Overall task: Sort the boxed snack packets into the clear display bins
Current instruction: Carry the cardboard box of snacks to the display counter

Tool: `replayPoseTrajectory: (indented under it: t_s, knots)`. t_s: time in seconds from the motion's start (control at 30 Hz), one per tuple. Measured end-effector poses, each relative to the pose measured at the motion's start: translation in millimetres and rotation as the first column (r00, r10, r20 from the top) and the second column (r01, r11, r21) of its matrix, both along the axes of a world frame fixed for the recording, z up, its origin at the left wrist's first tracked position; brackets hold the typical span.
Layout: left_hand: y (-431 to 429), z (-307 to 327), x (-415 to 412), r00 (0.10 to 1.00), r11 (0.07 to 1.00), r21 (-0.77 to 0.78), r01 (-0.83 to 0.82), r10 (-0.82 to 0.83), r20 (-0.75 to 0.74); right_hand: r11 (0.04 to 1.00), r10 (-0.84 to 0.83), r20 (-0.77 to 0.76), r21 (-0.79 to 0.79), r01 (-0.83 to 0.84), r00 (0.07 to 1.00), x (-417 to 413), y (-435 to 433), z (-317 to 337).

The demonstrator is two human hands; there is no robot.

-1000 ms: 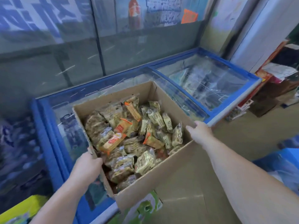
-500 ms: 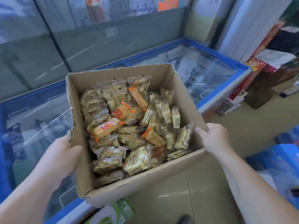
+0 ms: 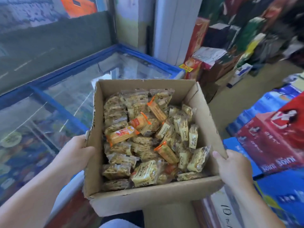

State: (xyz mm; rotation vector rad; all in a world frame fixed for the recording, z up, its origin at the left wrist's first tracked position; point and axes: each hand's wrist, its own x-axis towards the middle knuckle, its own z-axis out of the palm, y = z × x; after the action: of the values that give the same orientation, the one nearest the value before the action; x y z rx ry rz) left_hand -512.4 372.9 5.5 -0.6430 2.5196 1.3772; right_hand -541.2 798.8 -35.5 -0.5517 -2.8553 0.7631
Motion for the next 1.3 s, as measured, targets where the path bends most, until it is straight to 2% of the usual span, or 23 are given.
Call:
replayPoseTrajectory:
  t_s: [0.13, 0.33, 0.47, 0.67, 0.77, 0.87, 0.97, 1.1, 1.3]
  knots:
    - [61, -12, -113, 0.984, 0.984, 0.001, 0.178, -0.178, 0.03, 0.989, -0.142, 0.029, 0.045, 0.14, 0.99, -51, 66, -10]
    - [165, -15, -314, 0.932, 0.93, 0.053, 0.363, -0.362, -0.024, 0.917, -0.392, 0.021, 0.083, 0.389, 0.92, -157, 147, -8]
    - [226, -1, -443, 0.858, 0.858, -0.049, 0.511, -0.513, -0.03, 0.855, -0.518, 0.026, 0.037, 0.517, 0.855, -229, 185, 7]
    - [335, 9, -601, 0.793, 0.794, -0.054, 0.605, -0.607, -0.053, 0.793, -0.609, 0.053, 0.03, 0.608, 0.791, -332, 261, 4]
    - [396, 1, -677, 0.762, 0.764, -0.101, 0.637, -0.644, -0.067, 0.779, -0.627, 0.016, 0.014, 0.627, 0.779, -392, 310, -4]
    - [458, -8, -751, 0.762, 0.763, -0.173, 0.623, -0.642, -0.087, 0.76, -0.65, -0.009, -0.011, 0.65, 0.759, -455, 365, -14]
    - [516, -7, -814, 0.771, 0.769, -0.146, 0.623, -0.635, -0.058, 0.722, -0.691, 0.026, -0.015, 0.692, 0.722, -514, 423, -12]
    - [596, 5, -902, 0.722, 0.721, -0.07, 0.689, -0.691, -0.016, 0.726, -0.688, 0.05, 0.033, 0.687, 0.724, -592, 490, -8]
    - [704, -9, -1036, 0.725, 0.722, -0.136, 0.679, -0.688, -0.029, 0.66, -0.751, 0.032, 0.012, 0.751, 0.66, -709, 581, -13]
